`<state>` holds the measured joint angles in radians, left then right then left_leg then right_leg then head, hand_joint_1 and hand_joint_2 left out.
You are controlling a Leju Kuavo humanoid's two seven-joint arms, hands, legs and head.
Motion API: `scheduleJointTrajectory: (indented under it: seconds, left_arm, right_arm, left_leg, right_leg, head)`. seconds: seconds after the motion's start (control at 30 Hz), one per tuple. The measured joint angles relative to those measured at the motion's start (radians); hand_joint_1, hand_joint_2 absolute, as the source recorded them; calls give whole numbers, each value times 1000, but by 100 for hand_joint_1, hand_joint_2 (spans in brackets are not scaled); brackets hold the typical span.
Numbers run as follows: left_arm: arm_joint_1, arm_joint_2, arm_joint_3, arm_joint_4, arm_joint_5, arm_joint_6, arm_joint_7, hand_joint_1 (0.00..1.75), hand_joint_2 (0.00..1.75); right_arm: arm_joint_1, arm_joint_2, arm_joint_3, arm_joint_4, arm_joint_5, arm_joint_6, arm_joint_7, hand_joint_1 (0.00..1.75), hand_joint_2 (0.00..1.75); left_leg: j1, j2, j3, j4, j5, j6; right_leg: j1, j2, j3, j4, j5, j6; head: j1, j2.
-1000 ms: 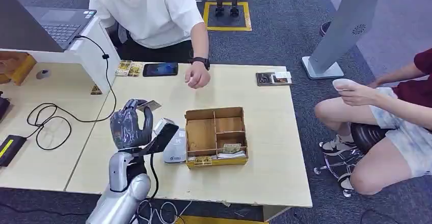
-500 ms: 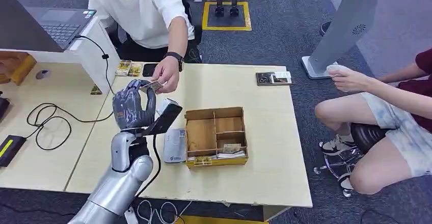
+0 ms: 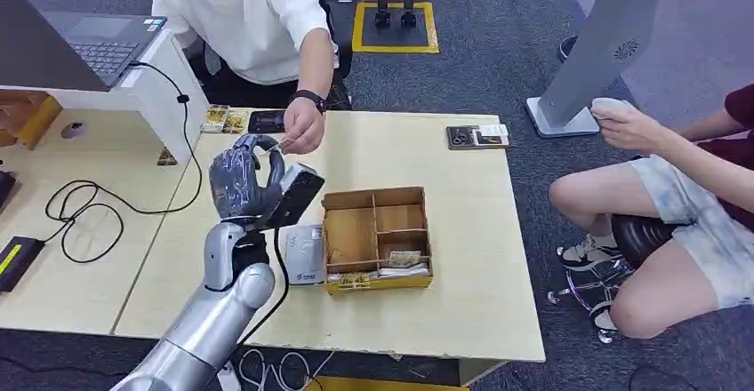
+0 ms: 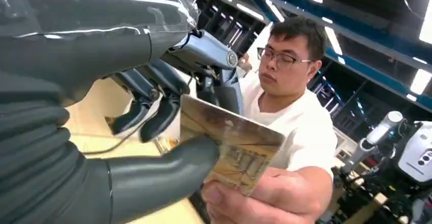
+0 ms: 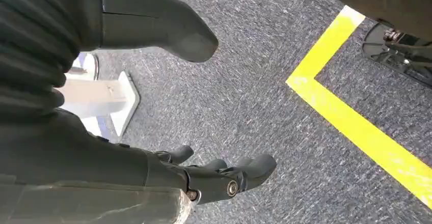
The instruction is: Pass the card to the sensor for recognition and then transmit it.
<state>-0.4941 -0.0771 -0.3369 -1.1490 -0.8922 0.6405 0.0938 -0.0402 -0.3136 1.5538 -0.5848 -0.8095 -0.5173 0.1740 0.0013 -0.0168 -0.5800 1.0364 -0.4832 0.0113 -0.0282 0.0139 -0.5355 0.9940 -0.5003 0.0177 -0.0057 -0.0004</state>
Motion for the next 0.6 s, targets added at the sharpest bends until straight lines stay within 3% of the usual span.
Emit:
scheduleJointTrajectory:
  seconds: [0.37, 0.5, 0.6]
  left_arm:
    - [-15, -14, -44, -2, 96, 0, -37, 0, 175]
    - [-12, -13, -48, -22, 166, -3, -78, 0, 175]
    - [7, 2, -69, -71, 231, -9, -148, 0, 175]
  right_arm:
    - [0, 1, 3, 0, -11, -11, -3, 0, 175]
    - [3, 1, 3, -1, -28, -15, -9, 0, 175]
    - [6, 1, 3, -2, -30, -17, -14, 0, 175]
  left_leg:
    - [0, 0, 0, 0, 0, 0]
    - [0, 0, 0, 0, 0, 0]
    - [0, 0, 0, 0, 0, 0]
  right_leg:
    - [0, 0, 0, 0, 0, 0]
    - [0, 0, 0, 0, 0, 0]
    - [0, 0, 0, 0, 0, 0]
  head:
    - [0, 0]
    - [0, 0]
    - [0, 0]
